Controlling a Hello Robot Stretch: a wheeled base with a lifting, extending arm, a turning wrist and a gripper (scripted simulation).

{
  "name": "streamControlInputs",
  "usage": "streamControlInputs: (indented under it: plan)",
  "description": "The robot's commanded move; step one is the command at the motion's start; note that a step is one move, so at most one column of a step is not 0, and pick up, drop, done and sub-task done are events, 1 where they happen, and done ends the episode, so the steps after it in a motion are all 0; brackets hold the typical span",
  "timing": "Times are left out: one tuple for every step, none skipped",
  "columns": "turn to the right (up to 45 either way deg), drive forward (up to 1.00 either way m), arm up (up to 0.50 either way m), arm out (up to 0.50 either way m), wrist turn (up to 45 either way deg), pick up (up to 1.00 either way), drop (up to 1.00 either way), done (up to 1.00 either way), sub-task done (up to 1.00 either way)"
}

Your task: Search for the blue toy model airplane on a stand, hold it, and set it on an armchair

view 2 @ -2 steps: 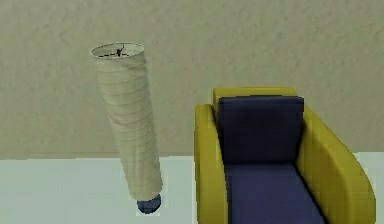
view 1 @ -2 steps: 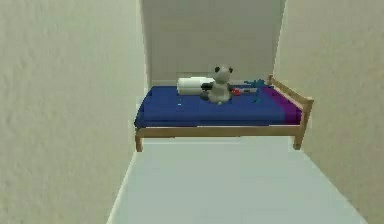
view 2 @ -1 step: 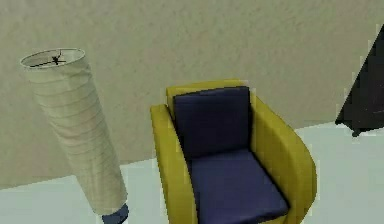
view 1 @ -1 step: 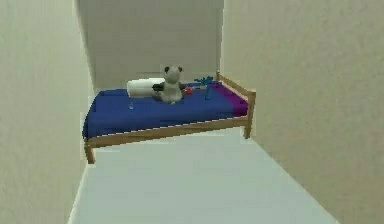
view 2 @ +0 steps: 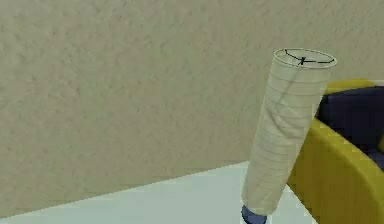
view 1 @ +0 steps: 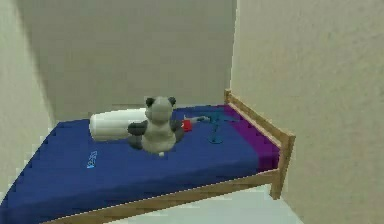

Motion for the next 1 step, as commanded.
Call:
streamControlInputs:
  plan:
    - [6.0,0.0,0.0,0.0,0.0,0.0,0.0,0.0,0.0]
